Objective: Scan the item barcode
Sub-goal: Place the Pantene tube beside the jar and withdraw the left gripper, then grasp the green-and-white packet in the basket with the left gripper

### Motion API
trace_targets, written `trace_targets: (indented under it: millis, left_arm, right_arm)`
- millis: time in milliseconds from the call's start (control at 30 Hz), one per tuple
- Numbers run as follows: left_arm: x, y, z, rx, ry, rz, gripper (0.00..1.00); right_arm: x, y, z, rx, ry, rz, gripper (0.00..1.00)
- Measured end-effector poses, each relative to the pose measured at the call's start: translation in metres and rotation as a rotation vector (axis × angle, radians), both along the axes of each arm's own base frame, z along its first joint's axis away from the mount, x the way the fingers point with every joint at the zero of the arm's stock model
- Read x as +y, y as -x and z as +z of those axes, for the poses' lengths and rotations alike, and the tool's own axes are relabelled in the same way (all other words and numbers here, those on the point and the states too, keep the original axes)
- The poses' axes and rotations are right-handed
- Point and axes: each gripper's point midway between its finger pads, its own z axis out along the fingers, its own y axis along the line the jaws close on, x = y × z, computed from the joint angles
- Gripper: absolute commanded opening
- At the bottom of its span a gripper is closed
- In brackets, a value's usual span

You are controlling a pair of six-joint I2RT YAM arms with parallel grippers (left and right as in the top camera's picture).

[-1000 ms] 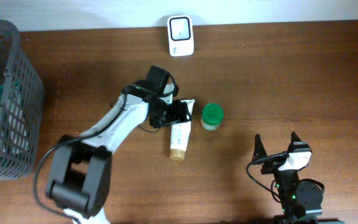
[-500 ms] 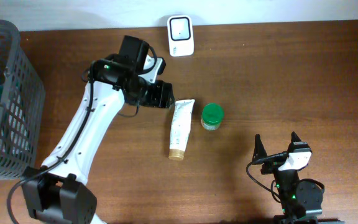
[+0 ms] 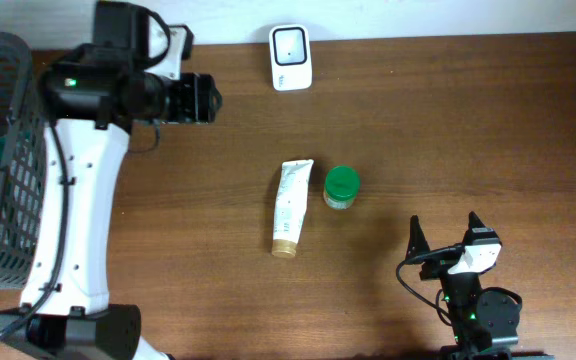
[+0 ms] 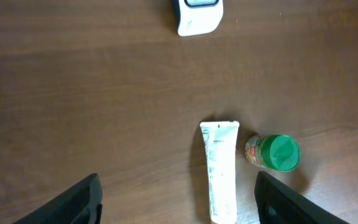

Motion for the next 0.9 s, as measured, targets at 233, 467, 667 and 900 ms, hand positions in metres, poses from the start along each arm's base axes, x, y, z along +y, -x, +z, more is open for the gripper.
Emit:
trace_targets:
  millis: [233,467,667,900]
  left_arm:
    - [0.199,0.002,0.064,-0.153,0.027,0.577,0.73]
    - [0.383,0.080,-0.001,0.019,-0.118,1.182,0.70]
    - [0.428,0.038,-0.129,0.234,-0.295,0.848,0.71]
    - [0.452,0.008,-0.205,0.262,-0.400,0.612,0.69]
  right_arm:
    - [0.000,0.000,0.000,0.000,0.000,0.000,0.98]
    - [0.000,0.000,0.000,0.000,0.000,0.000,0.98]
    - [0.000,0.000,0.000,0.000,0.000,0.000,0.98]
    - [0.000,0.000,0.000,0.000,0.000,0.000,0.98]
